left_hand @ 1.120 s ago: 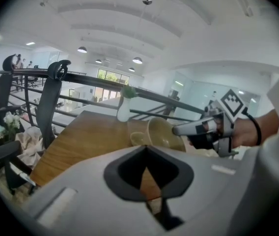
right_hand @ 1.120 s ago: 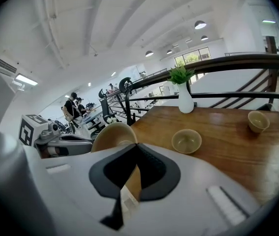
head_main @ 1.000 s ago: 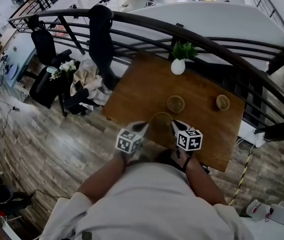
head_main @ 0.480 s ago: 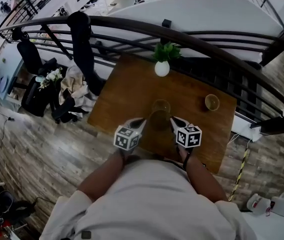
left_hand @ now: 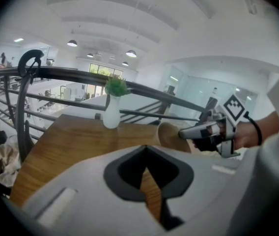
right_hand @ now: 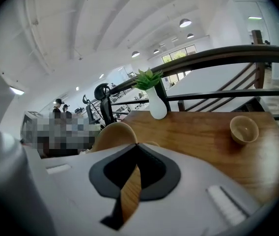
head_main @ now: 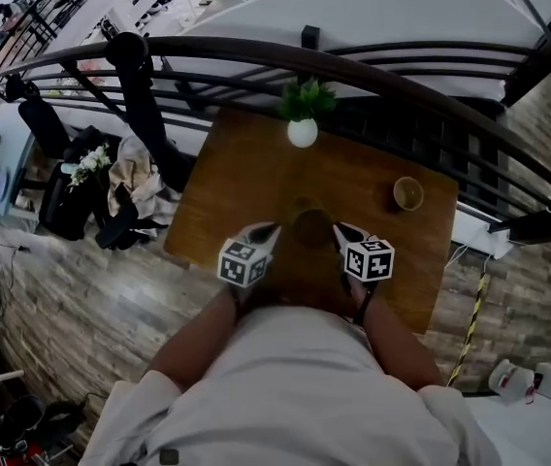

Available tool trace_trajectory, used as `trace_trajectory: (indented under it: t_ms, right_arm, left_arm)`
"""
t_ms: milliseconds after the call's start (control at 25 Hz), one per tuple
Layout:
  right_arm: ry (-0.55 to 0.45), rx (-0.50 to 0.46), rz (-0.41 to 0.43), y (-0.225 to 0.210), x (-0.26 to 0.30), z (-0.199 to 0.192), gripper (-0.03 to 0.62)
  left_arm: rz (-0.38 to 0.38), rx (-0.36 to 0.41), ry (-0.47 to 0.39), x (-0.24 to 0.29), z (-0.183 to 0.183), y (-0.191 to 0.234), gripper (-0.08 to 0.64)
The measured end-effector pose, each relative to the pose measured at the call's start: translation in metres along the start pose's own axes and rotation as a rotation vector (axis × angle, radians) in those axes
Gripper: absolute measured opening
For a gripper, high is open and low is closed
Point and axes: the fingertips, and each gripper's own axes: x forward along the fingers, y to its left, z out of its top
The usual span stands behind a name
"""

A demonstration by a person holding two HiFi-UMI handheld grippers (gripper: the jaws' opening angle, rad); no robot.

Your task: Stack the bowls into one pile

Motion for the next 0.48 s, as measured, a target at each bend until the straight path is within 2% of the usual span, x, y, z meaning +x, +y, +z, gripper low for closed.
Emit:
trace_trajectory:
  t_ms: [480]
  right_arm:
    - [-0.013, 0.105, -0.085, -0.015, 0.045, 0.016, 0.014]
  left_arm:
    - [-0.113, 0.038, 0.091, 0.033, 0.016, 0.043, 0.003]
